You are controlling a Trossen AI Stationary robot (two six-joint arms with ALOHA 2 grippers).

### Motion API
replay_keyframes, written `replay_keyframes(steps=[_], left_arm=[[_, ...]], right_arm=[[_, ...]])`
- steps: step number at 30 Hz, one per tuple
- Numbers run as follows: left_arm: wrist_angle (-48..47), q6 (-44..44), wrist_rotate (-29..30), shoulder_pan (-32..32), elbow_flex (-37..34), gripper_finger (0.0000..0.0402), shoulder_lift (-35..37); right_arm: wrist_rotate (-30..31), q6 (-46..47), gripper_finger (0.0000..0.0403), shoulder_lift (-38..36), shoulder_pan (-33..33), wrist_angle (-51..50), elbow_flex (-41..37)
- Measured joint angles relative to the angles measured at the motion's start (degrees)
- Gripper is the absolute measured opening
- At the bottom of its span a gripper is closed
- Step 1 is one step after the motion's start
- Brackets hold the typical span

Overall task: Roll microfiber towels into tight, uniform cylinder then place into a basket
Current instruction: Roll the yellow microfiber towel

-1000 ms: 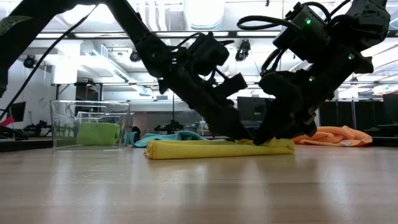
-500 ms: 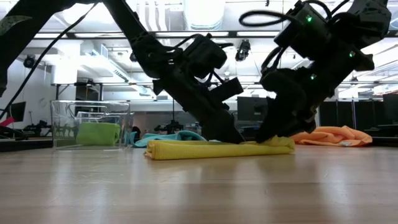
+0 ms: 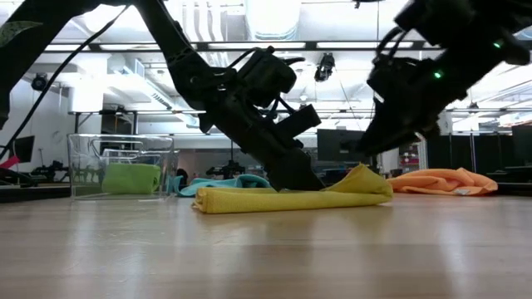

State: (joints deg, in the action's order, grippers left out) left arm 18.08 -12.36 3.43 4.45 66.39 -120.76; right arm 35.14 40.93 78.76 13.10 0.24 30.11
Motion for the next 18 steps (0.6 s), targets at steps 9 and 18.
replay_keyframes(steps=[9, 18], left_arm=[[0.2, 0.0, 0.1, 0.0, 0.0, 0.0, 0.4], [0.5, 0.0, 0.1, 0.0, 0.0, 0.0, 0.5]], right_arm=[[8.2, 12.7, 0.0028, 8.0, 4.6, 5.4, -3.3], [8.2, 8.8, 0.0009, 17.0, 5.5, 19.6, -1.6]])
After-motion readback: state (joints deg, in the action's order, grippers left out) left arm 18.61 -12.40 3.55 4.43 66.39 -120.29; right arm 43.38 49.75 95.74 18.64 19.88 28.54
